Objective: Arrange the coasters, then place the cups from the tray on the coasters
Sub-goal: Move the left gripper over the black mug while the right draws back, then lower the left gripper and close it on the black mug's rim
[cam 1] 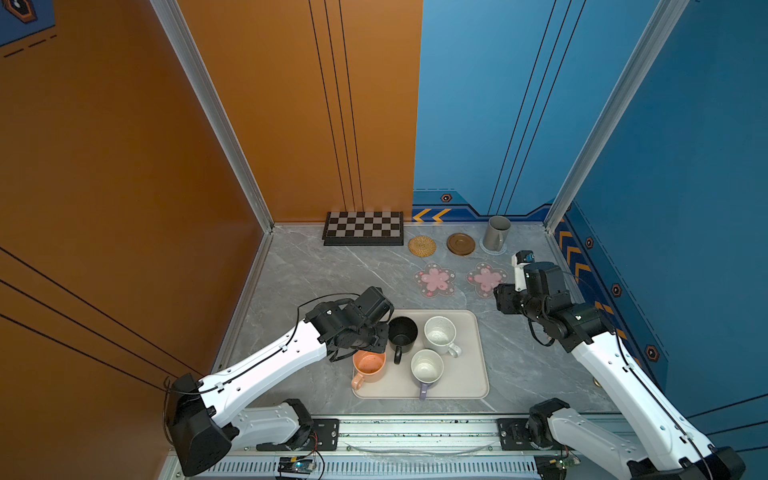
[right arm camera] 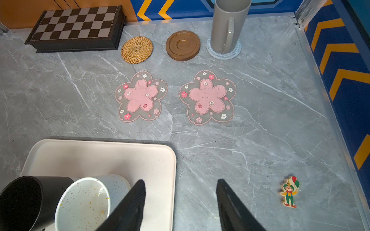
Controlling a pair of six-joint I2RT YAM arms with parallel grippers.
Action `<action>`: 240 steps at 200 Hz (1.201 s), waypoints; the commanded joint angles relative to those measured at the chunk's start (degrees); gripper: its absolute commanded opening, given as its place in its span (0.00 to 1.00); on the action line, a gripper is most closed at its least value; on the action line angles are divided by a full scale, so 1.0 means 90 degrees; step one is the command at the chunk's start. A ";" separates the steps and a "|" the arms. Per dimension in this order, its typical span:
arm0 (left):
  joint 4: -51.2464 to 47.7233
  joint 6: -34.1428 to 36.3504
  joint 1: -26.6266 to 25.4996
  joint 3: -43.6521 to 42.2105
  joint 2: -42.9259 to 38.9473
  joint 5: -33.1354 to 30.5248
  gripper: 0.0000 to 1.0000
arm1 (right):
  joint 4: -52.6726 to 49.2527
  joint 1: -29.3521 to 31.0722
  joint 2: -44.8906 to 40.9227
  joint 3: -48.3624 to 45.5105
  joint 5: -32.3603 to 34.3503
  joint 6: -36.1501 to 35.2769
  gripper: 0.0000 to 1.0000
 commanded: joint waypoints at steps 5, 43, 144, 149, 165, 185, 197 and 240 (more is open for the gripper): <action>-0.0086 -0.0164 -0.0304 0.0271 0.0279 -0.0226 0.43 | -0.0074 0.0056 -0.0107 -0.0158 -0.0029 0.0206 0.59; -0.0073 -0.0313 -0.0633 0.0409 0.0629 -0.0345 0.43 | -0.0104 0.0082 -0.0181 -0.0189 -0.0069 0.0167 0.60; 0.0962 -0.0981 -0.1063 -0.0160 0.1107 -0.0239 0.42 | -0.0100 0.0076 -0.0010 -0.0268 -0.0025 0.0108 0.61; 0.1060 -0.0995 -0.1063 -0.0189 0.1110 -0.0196 0.43 | -0.0095 0.0075 -0.0005 -0.0280 -0.0008 0.0108 0.61; 0.1096 -0.0999 -0.1063 -0.0190 0.1189 -0.0203 0.42 | -0.0104 0.0081 0.0024 -0.0296 0.0013 0.0098 0.62; 0.1099 -0.1028 -0.1034 -0.0190 0.1264 -0.0219 0.42 | -0.0090 0.0077 0.0044 -0.0308 -0.0018 0.0086 0.61; 0.1104 -0.1036 -0.1006 -0.0190 0.1333 -0.0205 0.42 | -0.0095 0.0078 0.0043 -0.0325 -0.0016 0.0071 0.61; 0.1104 -0.1160 -0.0987 -0.0190 0.1600 -0.0267 0.42 | -0.0095 0.0082 0.0054 -0.0361 -0.0015 0.0049 0.61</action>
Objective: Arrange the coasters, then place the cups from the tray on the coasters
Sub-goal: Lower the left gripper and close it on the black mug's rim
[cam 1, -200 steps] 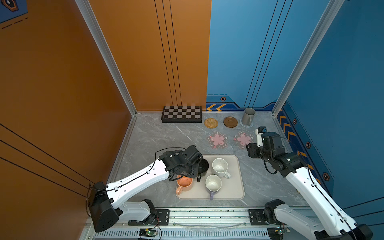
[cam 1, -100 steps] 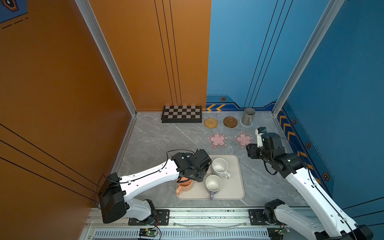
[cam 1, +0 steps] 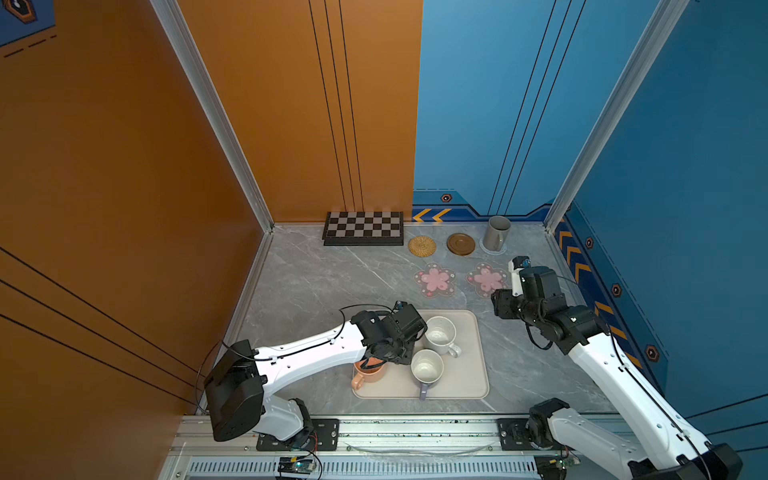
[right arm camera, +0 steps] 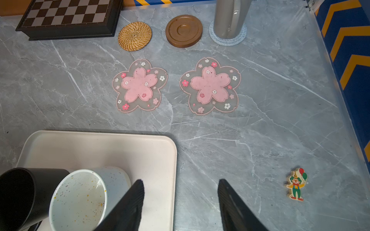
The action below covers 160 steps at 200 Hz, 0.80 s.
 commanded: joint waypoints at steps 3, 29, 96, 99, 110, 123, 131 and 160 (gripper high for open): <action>-0.0015 -0.0159 0.0030 -0.0059 0.0165 -0.0032 0.42 | -0.0087 0.0033 0.0025 -0.0110 0.0026 -0.0016 0.61; -0.0009 -0.0215 0.0057 -0.0059 0.0266 -0.0108 0.42 | -0.0069 0.0025 0.0019 -0.0148 0.0026 -0.0011 0.61; 0.0147 -0.0355 0.0140 -0.0275 0.0467 -0.0260 0.39 | -0.0053 0.0026 0.0025 -0.0160 0.0050 -0.0006 0.62; 0.0147 -0.0355 0.0140 -0.0276 0.0470 -0.0268 0.40 | -0.0053 0.0027 0.0020 -0.0157 0.0049 -0.0006 0.62; 0.0157 -0.0338 0.0150 -0.0273 0.0481 -0.0276 0.40 | -0.0053 0.0029 0.0015 -0.0156 0.0050 0.0003 0.62; 0.0155 -0.0309 0.0161 -0.0278 0.0487 -0.0295 0.40 | -0.0053 0.0025 0.0005 -0.0174 0.0050 0.0014 0.62; 0.0157 -0.0297 0.0161 -0.0262 0.0490 -0.0314 0.39 | -0.0053 0.0028 -0.0005 -0.0179 0.0048 0.0033 0.62; 0.0167 -0.0257 0.0178 -0.0262 0.0501 -0.0377 0.31 | -0.0053 0.0032 -0.0014 -0.0186 0.0041 0.0062 0.62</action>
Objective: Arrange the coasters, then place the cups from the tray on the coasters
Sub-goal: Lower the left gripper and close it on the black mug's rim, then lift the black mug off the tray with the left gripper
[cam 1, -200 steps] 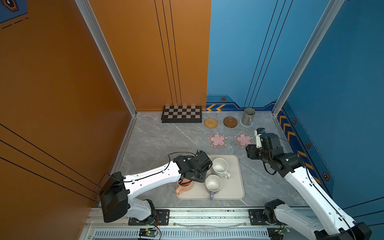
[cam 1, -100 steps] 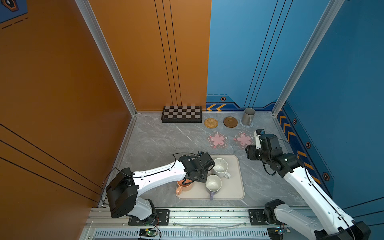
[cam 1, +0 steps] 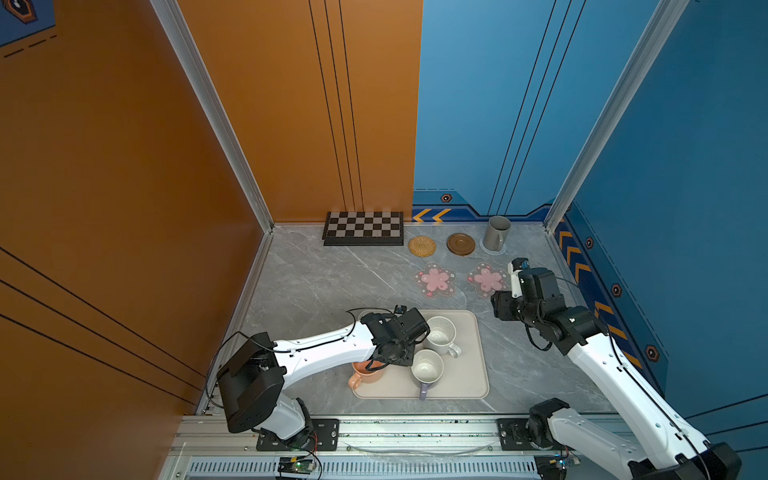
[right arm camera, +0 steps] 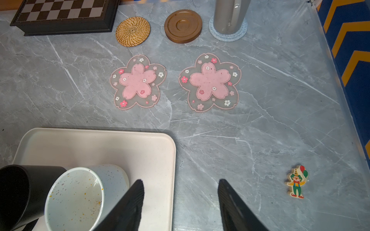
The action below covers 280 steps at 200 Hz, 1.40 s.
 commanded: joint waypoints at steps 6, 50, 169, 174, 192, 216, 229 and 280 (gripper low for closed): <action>-0.0073 0.0049 0.0123 -0.0064 0.0096 -0.0300 0.29 | -0.0053 0.0028 -0.0014 -0.0087 0.0041 0.0069 0.62; -0.0054 0.0088 0.0136 -0.0036 0.0174 -0.0280 0.18 | -0.0053 0.0037 -0.0030 -0.0092 0.0027 0.0079 0.62; -0.0083 0.0785 0.0289 0.0685 0.0128 -0.0113 0.00 | -0.0045 0.0026 0.0189 0.0142 -0.0045 -0.0118 0.62; -0.0092 0.0813 0.0313 0.0720 0.0137 -0.0100 0.00 | -0.0051 0.0031 0.0209 0.0156 -0.0047 -0.0136 0.62; -0.0131 0.0924 0.0390 0.0899 0.0170 -0.0086 0.00 | -0.0053 0.0025 0.0301 0.0234 -0.0057 -0.0200 0.62; -0.0218 0.1102 0.0522 0.1210 0.0303 -0.0098 0.00 | -0.0041 0.0022 0.0440 0.0357 -0.0071 -0.0278 0.62; -0.0248 0.1197 0.0594 0.1395 0.0392 -0.0086 0.00 | -0.0033 0.0015 0.0517 0.0415 -0.0106 -0.0316 0.62; -0.0267 0.1445 0.0857 0.1992 0.0734 -0.0002 0.00 | -0.0032 -0.0004 0.0715 0.0539 -0.0123 -0.0477 0.62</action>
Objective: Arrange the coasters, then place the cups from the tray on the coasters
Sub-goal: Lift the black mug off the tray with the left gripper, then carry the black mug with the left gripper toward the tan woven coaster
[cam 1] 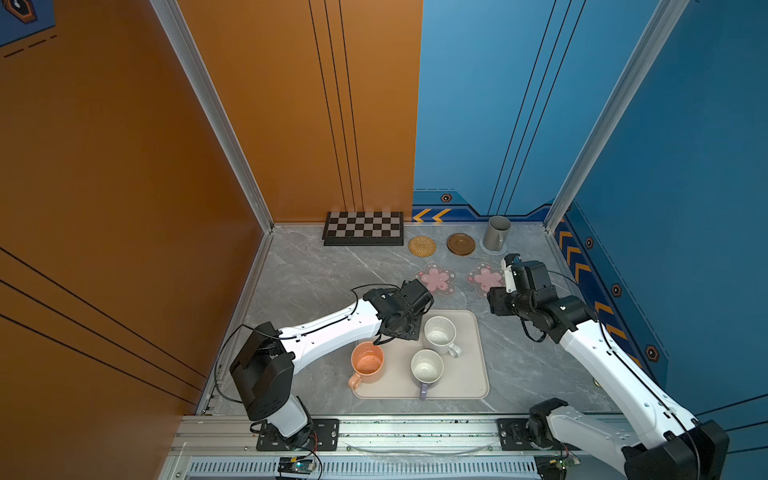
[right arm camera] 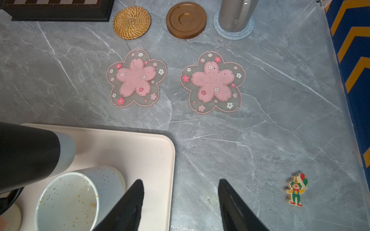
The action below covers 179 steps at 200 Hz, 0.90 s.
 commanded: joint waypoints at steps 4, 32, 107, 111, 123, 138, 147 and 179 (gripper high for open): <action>0.0013 0.0305 0.0161 0.0471 0.0125 0.0005 0.00 | -0.0038 -0.0005 0.0095 0.0236 -0.0087 -0.0196 0.62; -0.0021 0.0462 0.0328 0.0786 0.0376 0.0000 0.00 | -0.0036 -0.0050 0.0188 0.0283 -0.0135 -0.0264 0.62; -0.0027 0.0817 0.0782 0.1672 0.1194 0.0039 0.00 | -0.0116 -0.0220 0.0384 0.0591 -0.0387 -0.0490 0.62; -0.0022 0.0827 0.0809 0.1735 0.1241 0.0051 0.00 | -0.0126 -0.0240 0.0394 0.0609 -0.0401 -0.0502 0.62; -0.0021 0.0869 0.0883 0.1922 0.1402 0.0090 0.00 | -0.0150 -0.0275 0.0420 0.0646 -0.0408 -0.0541 0.62; -0.0005 0.0894 0.0962 0.2158 0.1610 0.0102 0.00 | -0.0173 -0.0332 0.0475 0.0688 -0.0443 -0.0569 0.62; -0.0008 0.0911 0.0998 0.2292 0.1714 0.0081 0.00 | -0.0195 -0.0359 0.0518 0.0731 -0.0465 -0.0582 0.62; -0.0020 0.1028 0.1023 0.2885 0.2191 0.0031 0.00 | -0.0231 -0.0417 0.0678 0.0880 -0.0497 -0.0643 0.62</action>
